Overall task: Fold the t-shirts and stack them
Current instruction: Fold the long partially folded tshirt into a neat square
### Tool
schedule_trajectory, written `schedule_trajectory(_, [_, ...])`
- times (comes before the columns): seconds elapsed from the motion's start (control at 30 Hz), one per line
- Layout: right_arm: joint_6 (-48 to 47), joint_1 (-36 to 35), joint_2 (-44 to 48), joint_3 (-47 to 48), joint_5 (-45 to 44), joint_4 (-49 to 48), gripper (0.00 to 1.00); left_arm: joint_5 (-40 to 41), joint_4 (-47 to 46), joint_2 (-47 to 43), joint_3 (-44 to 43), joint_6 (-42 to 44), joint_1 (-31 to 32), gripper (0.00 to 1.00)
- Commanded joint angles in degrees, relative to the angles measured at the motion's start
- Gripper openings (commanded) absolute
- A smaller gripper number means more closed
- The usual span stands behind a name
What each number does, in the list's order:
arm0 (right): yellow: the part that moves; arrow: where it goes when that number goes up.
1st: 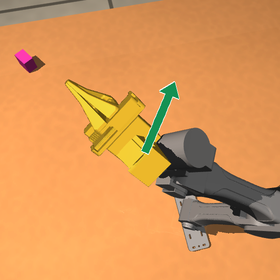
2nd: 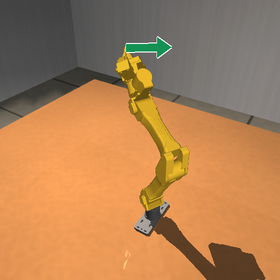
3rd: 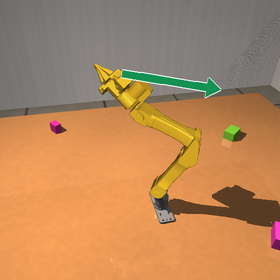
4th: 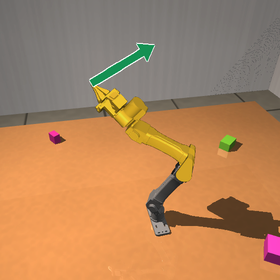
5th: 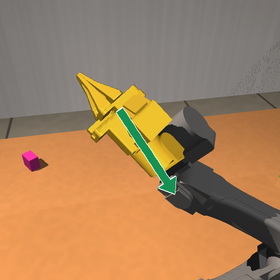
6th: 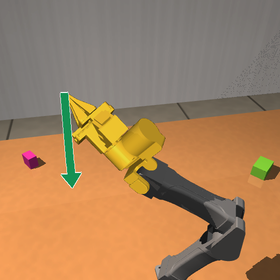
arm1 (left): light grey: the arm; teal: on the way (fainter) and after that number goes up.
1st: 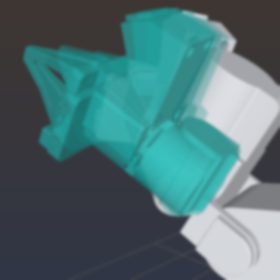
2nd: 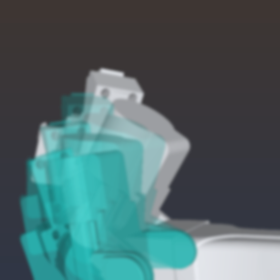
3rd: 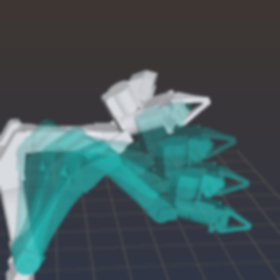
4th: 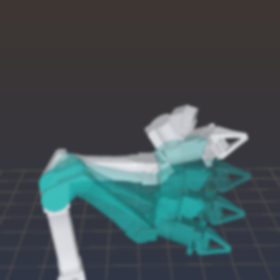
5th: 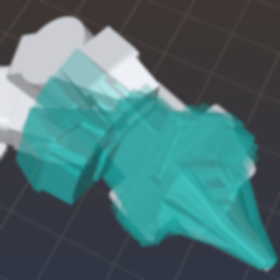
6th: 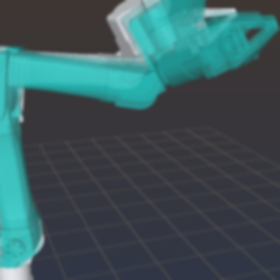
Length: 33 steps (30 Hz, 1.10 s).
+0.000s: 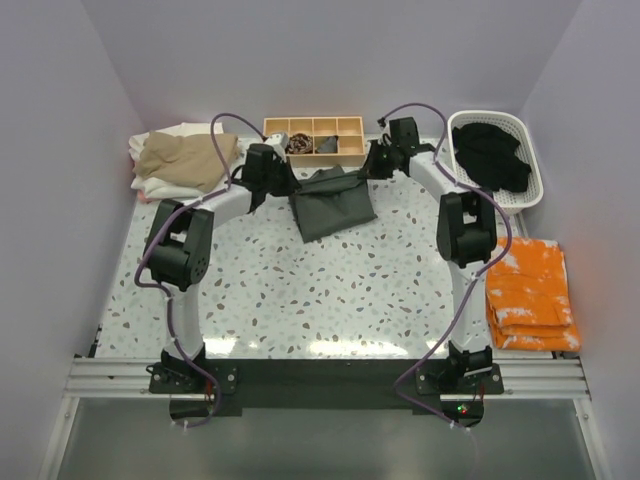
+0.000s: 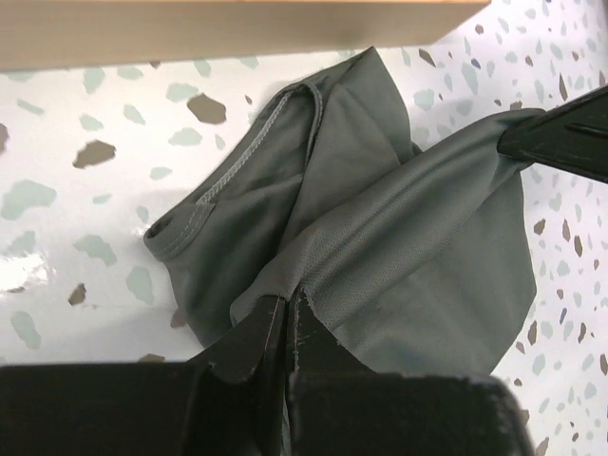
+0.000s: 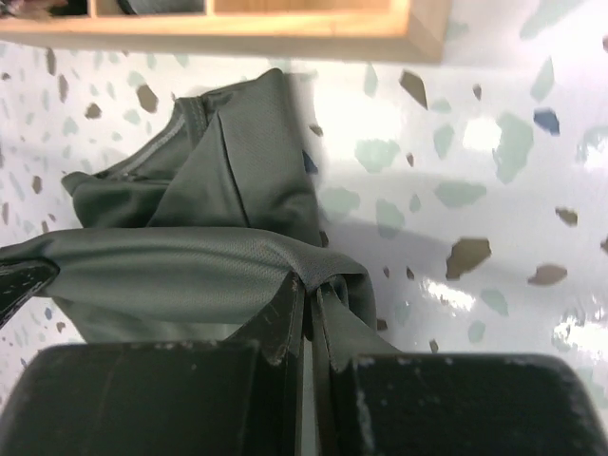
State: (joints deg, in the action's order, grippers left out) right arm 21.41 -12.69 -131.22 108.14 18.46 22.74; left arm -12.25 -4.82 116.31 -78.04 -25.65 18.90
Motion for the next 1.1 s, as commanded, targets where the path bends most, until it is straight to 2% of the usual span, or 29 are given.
schedule_trajectory(0.0, [0.12, 1.17, -1.93, 8.31, 2.89, 0.46, 0.0, -0.41, -2.65, 0.41, -3.87, 2.27, -2.02, 0.0])
schedule_trajectory(0.37, [1.62, 1.35, -13.44, 28.43, 12.56, 5.82, 0.0, 1.53, -3.96, -0.91, 0.86, 0.51, -5.71, 0.0])
schedule_trajectory(0.57, [2.32, 1.35, -17.48, 31.69, 13.27, 4.77, 0.01, 1.26, -5.02, 0.4, 0.52, -0.1, -7.47, 0.0])
schedule_trajectory(0.73, [2.94, 1.35, -19.95, 31.96, 13.18, -0.24, 0.01, 1.0, -7.92, 1.81, 0.7, -0.54, -8.17, 0.0])
schedule_trajectory(0.8, [3.46, 1.26, -20.57, 31.17, 13.44, -3.92, 0.08, 0.74, -8.71, 2.51, 0.0, -0.54, -8.26, 0.0])
schedule_trajectory(0.9, [4.26, 1.35, -20.75, 30.38, 13.53, -9.28, 0.24, 0.91, -10.29, 4.01, -1.32, -0.54, -8.44, 0.0])
schedule_trajectory(0.93, [4.26, 1.26, -20.57, 29.6, 13.53, -10.51, 0.4, 1.52, -11.6, 4.27, -1.24, -0.37, -8.44, 0.0])
schedule_trajectory(0.97, [4.26, 1.26, -20.22, 29.07, 13.19, -13.14, 0.48, 3.27, -12.14, 4.27, -1.24, -0.19, -8.44, 0.1])
schedule_trajectory(1.0, [4.17, 1.35, -19.7, 28.45, 12.83, -14.47, 0.56, 4.33, -12.4, 4.27, -1.32, -0.1, -8.61, 0.69])
schedule_trajectory(1.03, [3.91, 1.35, -18.47, 27.14, 12.48, -15.61, 0.6, 5.04, -12.93, 3.75, -1.24, 0.25, -8.7, 1.0])
schedule_trajectory(1.07, [3.56, 1.35, -17.42, 26.52, 12.13, -16.84, 0.6, 6.52, -13.28, 3.22, -1.06, 0.42, -8.87, 1.0])
